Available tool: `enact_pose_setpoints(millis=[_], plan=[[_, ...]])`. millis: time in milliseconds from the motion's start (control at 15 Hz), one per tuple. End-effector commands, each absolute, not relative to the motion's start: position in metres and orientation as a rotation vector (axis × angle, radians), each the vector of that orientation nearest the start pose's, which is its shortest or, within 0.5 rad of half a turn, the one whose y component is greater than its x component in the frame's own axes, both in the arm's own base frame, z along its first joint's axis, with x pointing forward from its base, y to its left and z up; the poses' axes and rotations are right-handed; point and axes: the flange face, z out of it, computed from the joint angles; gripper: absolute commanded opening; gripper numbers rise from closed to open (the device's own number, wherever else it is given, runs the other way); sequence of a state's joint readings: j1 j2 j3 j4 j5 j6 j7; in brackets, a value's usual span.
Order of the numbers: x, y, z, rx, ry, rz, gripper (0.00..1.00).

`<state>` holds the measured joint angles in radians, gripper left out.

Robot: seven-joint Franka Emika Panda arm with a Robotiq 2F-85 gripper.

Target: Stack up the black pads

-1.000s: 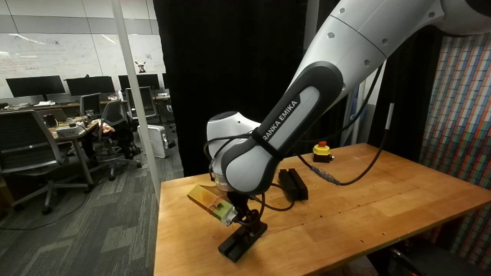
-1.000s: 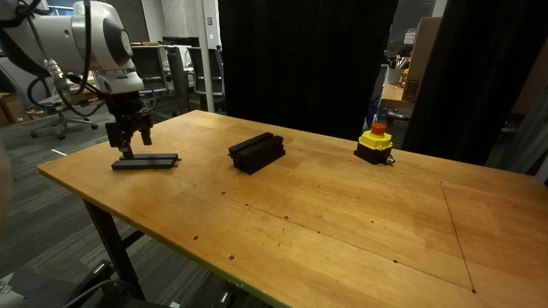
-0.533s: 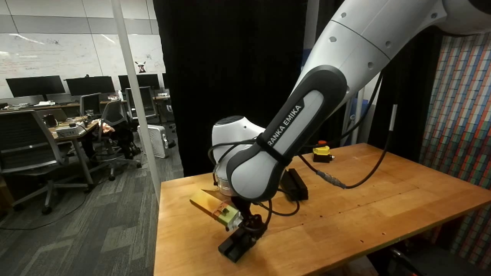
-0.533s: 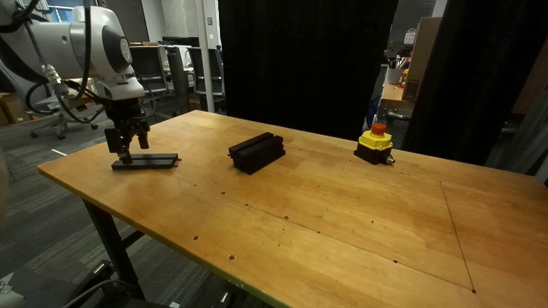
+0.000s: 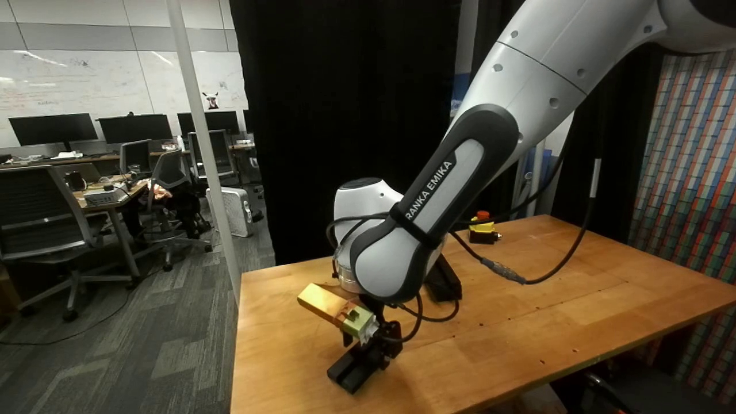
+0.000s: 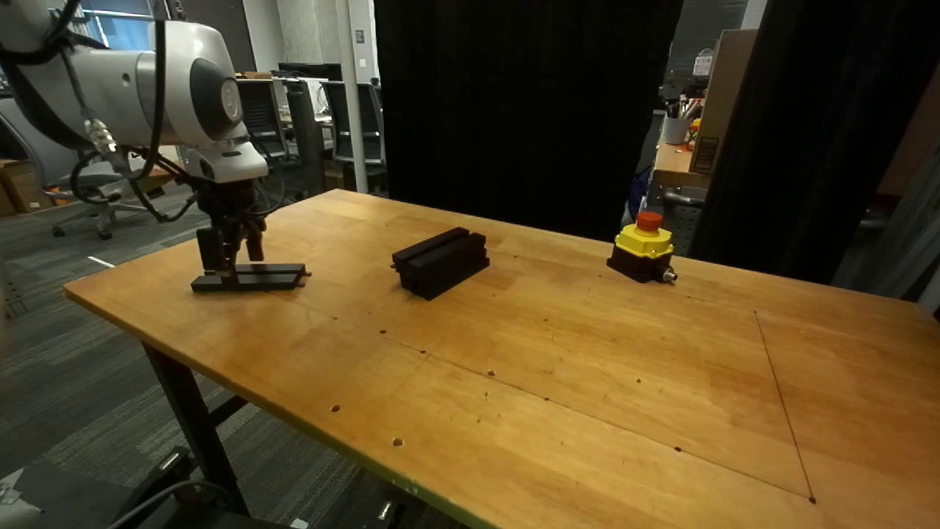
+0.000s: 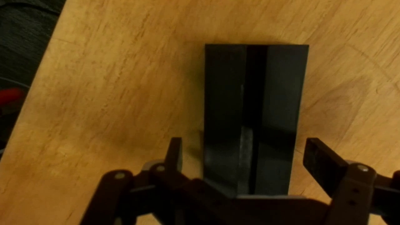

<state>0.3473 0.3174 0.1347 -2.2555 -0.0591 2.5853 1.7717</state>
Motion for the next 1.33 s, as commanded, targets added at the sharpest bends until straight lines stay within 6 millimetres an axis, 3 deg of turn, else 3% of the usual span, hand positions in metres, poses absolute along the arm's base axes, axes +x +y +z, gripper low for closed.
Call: enact_pose_setpoints(millis=[0, 600, 667, 733, 933, 1000, 1267], plan=[[0.482, 0.249, 0.225, -2.518, 1.785, 0.013, 1.0], [0.484, 0.249, 0.213, -2.526, 1.781, -0.008, 1.0], [0.483, 0.249, 0.212, -2.534, 1.771, -0.014, 0.75], [0.483, 0.249, 0.212, -2.537, 1.773, -0.014, 0.74], [0.484, 0.249, 0.22, -2.544, 1.765, -0.032, 0.5], [0.484, 0.248, 0.225, -2.545, 1.759, -0.036, 0.46], [0.483, 0.237, 0.237, -2.612, 1.688, -0.023, 0.46]])
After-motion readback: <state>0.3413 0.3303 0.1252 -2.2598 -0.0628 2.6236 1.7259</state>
